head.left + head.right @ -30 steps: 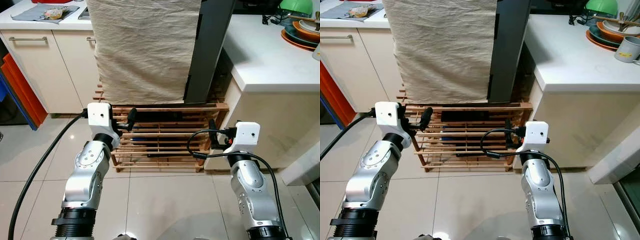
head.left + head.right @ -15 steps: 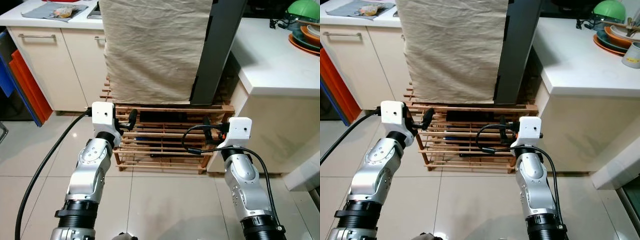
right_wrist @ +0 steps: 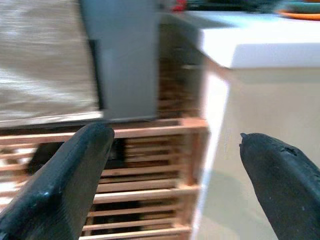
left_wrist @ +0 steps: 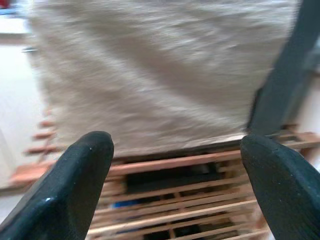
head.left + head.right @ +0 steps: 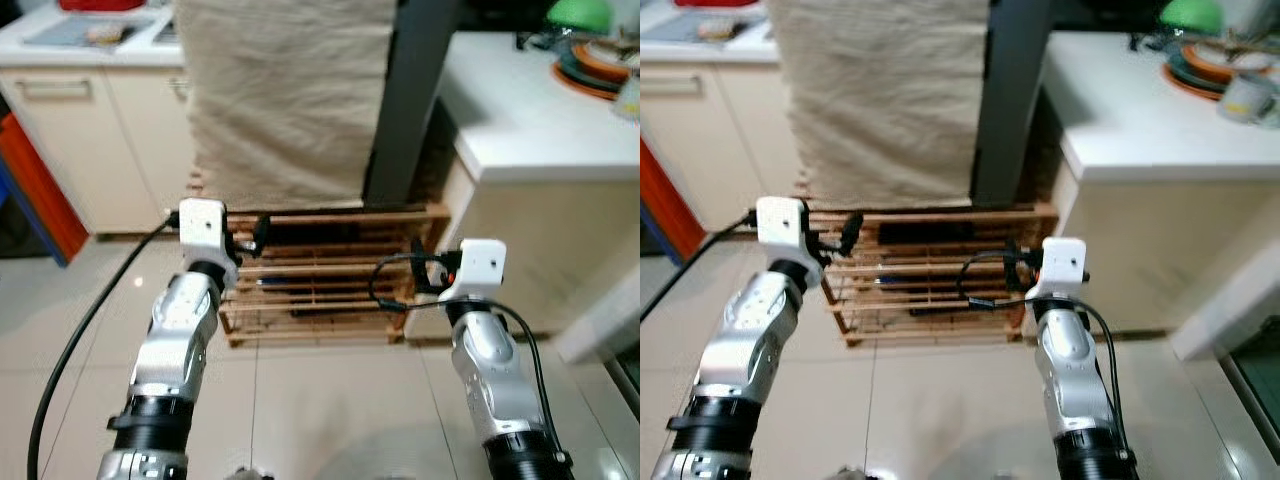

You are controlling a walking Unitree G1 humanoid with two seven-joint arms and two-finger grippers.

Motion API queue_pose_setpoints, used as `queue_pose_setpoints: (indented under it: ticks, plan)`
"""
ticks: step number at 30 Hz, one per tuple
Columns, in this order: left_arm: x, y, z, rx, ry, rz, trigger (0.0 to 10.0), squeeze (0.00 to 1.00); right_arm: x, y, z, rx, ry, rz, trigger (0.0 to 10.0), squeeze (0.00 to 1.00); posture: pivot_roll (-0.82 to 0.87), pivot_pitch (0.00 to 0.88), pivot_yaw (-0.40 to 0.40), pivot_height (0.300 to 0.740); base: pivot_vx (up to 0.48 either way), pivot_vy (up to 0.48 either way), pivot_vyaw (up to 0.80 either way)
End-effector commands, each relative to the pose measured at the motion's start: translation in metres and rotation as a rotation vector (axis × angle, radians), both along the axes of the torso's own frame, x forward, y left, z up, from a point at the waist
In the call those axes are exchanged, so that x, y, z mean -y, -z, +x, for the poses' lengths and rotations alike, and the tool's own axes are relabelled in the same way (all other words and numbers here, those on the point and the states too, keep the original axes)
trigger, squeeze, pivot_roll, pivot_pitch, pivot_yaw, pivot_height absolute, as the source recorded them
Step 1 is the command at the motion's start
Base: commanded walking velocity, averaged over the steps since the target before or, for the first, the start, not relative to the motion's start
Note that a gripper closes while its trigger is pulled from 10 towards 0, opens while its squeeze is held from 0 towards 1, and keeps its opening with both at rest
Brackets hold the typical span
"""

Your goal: Restocking fridge

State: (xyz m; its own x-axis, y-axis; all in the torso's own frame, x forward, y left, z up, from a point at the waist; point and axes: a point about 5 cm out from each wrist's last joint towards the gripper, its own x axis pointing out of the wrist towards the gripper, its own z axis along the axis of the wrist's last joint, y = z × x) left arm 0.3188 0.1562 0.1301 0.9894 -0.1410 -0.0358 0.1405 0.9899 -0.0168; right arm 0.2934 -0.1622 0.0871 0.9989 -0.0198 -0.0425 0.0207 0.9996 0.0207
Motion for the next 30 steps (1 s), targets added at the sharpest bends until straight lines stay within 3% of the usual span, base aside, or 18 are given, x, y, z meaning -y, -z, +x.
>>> queue_pose_setpoints:
  ticks: [1, 3, 9, 30]
  plan:
    - [-0.0049, 0.0011, 0.0021, -0.022, -0.007, -0.011, 10.0, 0.00, -0.0008, 0.0026, -0.0001, -0.009, 0.008, -0.001, 10.0, 0.00, -0.12, 0.000, 0.029, 0.740, 0.000, 0.480, -0.76]
    - [-0.0080, 0.0005, 0.0028, -0.017, -0.024, 0.016, 10.0, 0.00, -0.0004, 0.0035, -0.0002, -0.012, 0.012, -0.001, 10.0, 0.00, -0.12, 0.000, 0.033, 0.740, 0.000, 0.480, -0.75]
    - [-0.0075, 0.0004, 0.0038, -0.021, -0.035, -0.039, 10.0, 0.00, -0.0003, 0.0046, -0.0005, -0.014, 0.013, -0.003, 10.0, 0.00, -0.13, 0.000, 0.034, 0.740, 0.000, 0.462, -0.75]
    - [-0.0086, -0.0009, 0.0033, 0.010, -0.032, -0.018, 10.0, 0.00, -0.0008, 0.0067, 0.0012, -0.012, -0.004, -0.016, 10.0, 0.00, -0.11, 0.000, 0.024, 0.740, -0.270, 0.399, -0.75]
